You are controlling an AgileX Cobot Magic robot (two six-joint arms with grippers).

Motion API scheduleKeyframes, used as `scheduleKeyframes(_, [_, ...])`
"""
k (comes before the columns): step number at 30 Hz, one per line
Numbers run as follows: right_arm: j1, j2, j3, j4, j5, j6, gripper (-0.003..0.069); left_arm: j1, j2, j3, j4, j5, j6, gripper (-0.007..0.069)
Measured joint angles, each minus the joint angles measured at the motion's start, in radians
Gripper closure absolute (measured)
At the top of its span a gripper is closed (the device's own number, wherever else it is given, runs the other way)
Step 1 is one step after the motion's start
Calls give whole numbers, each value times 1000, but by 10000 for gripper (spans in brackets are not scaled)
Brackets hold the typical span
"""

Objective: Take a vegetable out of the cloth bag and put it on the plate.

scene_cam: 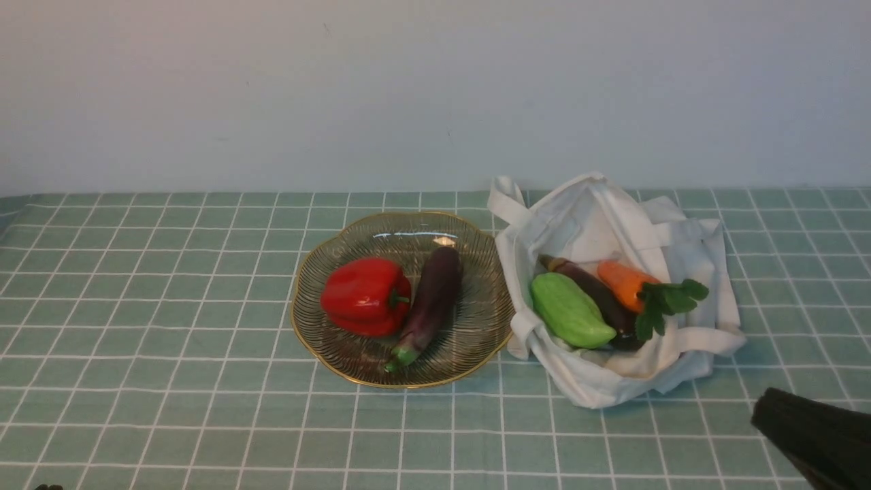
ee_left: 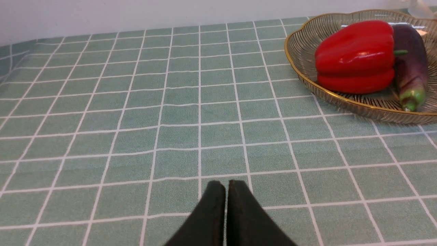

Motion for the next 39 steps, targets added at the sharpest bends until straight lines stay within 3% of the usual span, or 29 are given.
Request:
scheduleKeyframes(3, [-98, -55, 30, 3, 51, 0, 674, 0, 0, 0, 0, 0, 0, 629])
scheduleKeyframes(7, [-308, -200, 127, 5, 130, 24, 674, 0, 0, 0, 0, 0, 0, 629])
scheduleKeyframes(15, [-554, -372, 233, -4, 165, 29, 674, 0, 0, 0, 0, 0, 0, 629])
scheduleKeyframes(39, [-587, -400, 232, -4, 223, 33, 674, 0, 0, 0, 0, 0, 0, 629])
